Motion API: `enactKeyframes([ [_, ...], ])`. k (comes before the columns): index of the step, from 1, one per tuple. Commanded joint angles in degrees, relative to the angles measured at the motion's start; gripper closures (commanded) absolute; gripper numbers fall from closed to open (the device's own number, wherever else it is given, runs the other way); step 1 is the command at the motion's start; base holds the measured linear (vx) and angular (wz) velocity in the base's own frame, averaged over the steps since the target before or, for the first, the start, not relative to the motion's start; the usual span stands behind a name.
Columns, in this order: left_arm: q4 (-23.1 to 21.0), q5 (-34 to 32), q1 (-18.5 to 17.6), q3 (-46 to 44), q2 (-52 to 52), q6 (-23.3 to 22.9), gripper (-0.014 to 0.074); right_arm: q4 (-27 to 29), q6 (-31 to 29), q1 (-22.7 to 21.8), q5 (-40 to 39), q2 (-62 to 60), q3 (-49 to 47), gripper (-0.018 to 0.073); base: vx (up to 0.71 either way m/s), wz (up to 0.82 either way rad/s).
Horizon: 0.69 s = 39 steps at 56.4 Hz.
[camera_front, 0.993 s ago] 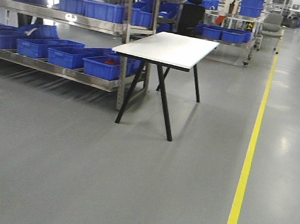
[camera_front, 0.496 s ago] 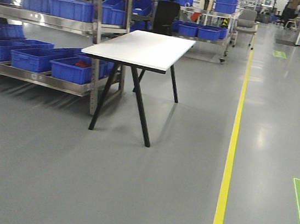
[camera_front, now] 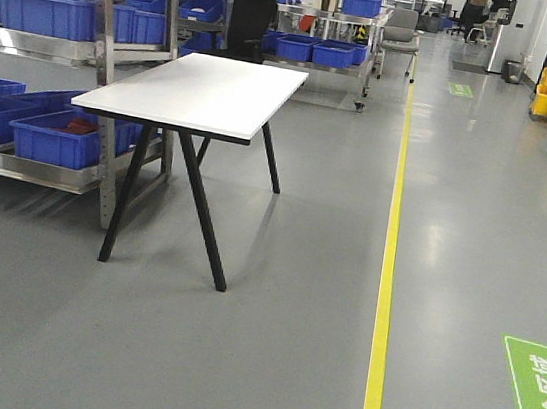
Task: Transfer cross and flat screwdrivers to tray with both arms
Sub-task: 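Hold both screwdrivers while the base turns away from the table, then hold both screwdrivers while driving along the shelves to the roller rack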
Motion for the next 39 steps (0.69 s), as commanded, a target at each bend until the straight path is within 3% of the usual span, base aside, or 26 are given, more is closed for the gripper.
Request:
enactKeyframes([
  [1,-0.8,-5.4,0.0,-1.3,0.7,-0.5,0.0602,-0.3,-0.3,0.0,-5.6,0.6,-1.7,0.0567,0.51,-0.09],
  [20,-0.8,-5.4,0.0,-1.3,0.7,-0.5,0.0602,-0.2,-0.3,0.0,-5.6,0.6,-1.7,0.0567,0.52,0.14],
  [39,-0.8,-5.4,0.0,-1.3,0.7,-0.5,0.0602,-0.2,-0.3,0.0,-5.5,0.6,-1.7,0.0567,0.54,0.56],
])
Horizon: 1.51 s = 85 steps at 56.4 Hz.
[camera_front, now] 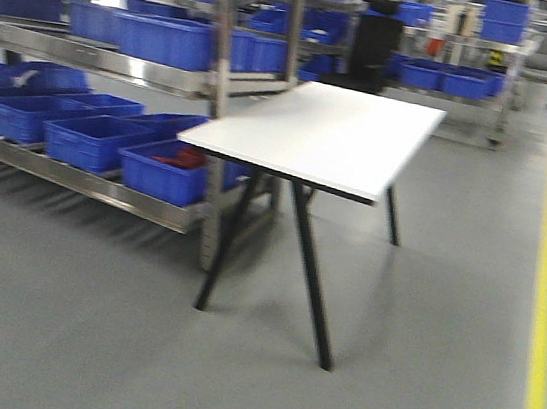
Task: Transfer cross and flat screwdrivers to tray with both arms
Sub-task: 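Hold both screwdrivers while driving along the shelves to the roller rack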
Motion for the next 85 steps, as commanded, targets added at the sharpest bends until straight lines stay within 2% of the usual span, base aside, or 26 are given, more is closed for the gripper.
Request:
enactKeyframes([
  [1,-0.6,-5.4,0.0,-1.3,0.7,-0.5,0.0602,-0.2,-0.3,0.0,-5.6,0.6,-1.7,0.0567,0.56,0.68],
  [85,-0.6,-5.0,0.0,-1.3,0.7,-0.5,0.0602,-0.2,-0.3,0.0,-5.5,0.6,-1.7,0.0567,0.54,0.63],
])
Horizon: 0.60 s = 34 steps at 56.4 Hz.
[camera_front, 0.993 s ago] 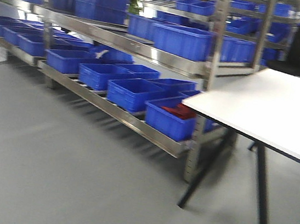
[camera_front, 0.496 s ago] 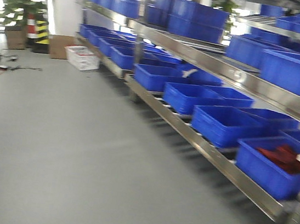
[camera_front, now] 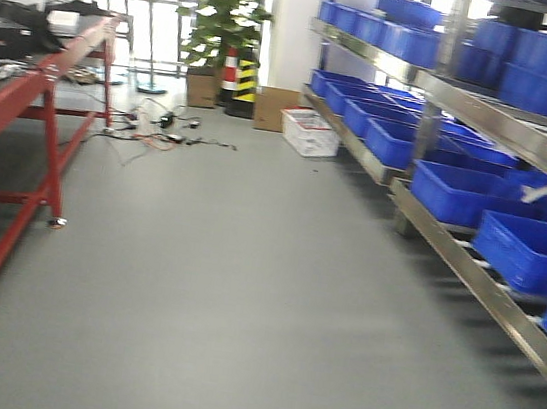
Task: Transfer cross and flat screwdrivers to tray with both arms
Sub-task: 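Hold both screwdrivers while driving along the shelves to the roller rack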
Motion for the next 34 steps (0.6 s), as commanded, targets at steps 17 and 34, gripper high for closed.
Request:
enactKeyframes([
  [17,-0.6,-5.5,0.0,-1.3,0.7,-0.5,0.0602,-0.2,-0.3,0.0,-5.6,0.6,-1.7,0.0567,0.57,0.25],
  [34,-0.6,-5.5,0.0,-1.3,0.7,-0.5,0.0602,-0.2,-0.3,0.0,-5.6,0.6,-1.7,0.0567,0.59,0.0],
])
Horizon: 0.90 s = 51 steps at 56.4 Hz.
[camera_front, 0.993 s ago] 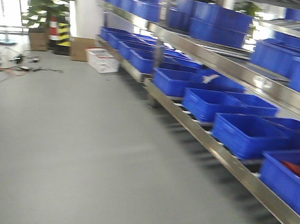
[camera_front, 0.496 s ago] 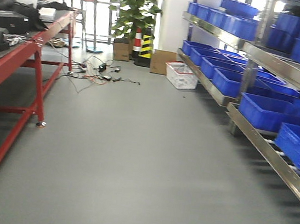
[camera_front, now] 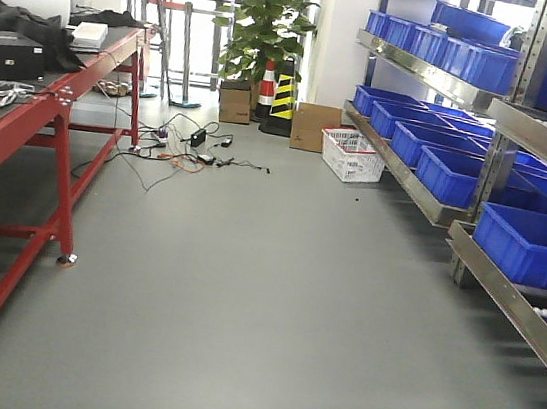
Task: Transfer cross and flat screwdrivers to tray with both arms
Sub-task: 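Hold both screwdrivers while driving along the shelves to the roller rack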
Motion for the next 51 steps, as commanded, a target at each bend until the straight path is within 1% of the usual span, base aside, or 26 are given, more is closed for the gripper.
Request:
enactKeyframes([
  [1,-0.6,-5.5,0.0,-1.3,0.7,-0.5,0.0602,-0.2,-0.3,0.0,-5.7,0.6,-1.7,0.0567,0.58,-0.02],
  [28,-0.6,-5.5,0.0,-1.3,0.7,-0.5,0.0602,-0.2,-0.3,0.0,-5.7,0.6,-1.7,0.0567,0.56,-0.11],
  [40,-0.6,-5.5,0.0,-1.3,0.7,-0.5,0.0602,-0.2,-0.3,0.0,-5.7,0.6,-1.7,0.0567,0.54,-0.33],
  [51,-0.6,-5.5,0.0,-1.3,0.7,-0.5,0.0602,-0.2,-0.3,0.0,-5.7,0.6,-1.7,0.0567,0.52,-0.51],
])
